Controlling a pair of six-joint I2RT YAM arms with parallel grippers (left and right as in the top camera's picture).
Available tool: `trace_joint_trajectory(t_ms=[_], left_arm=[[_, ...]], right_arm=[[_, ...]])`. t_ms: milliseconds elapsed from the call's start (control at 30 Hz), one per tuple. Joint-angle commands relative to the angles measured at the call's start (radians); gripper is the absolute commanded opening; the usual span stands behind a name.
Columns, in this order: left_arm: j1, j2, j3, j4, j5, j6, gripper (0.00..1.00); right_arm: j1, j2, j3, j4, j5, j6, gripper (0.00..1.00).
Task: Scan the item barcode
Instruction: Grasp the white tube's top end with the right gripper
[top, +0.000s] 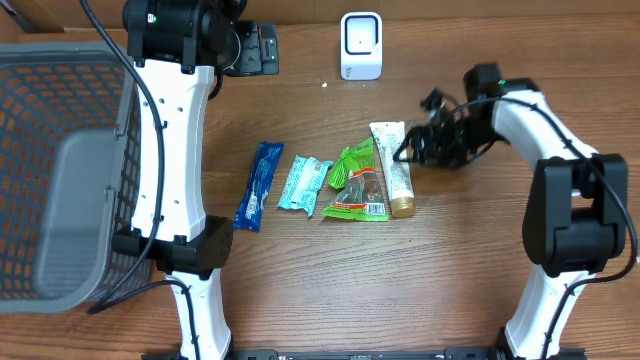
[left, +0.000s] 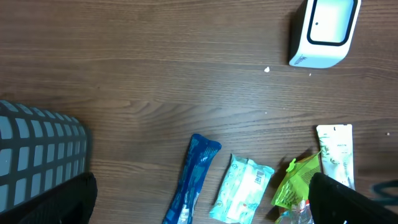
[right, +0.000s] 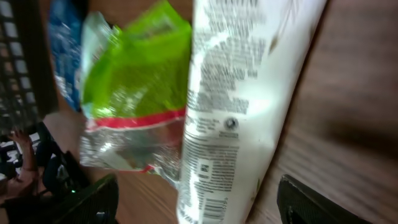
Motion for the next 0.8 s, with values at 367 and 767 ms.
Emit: trace_joint_trajectory(t_ms=[367,767], left_arm=[[0.01,-0.003,0.007,-0.002,-0.013,0.0,1.0],[0.01,-0.003,0.007,-0.002,-0.013,0.0,1.0]], right_arm=[[0.008,-0.02,-0.236,0.222,-0.05,0.001,0.88],[0.006,-0.02,-0.261,0.607,0.092,0.227,0.82]])
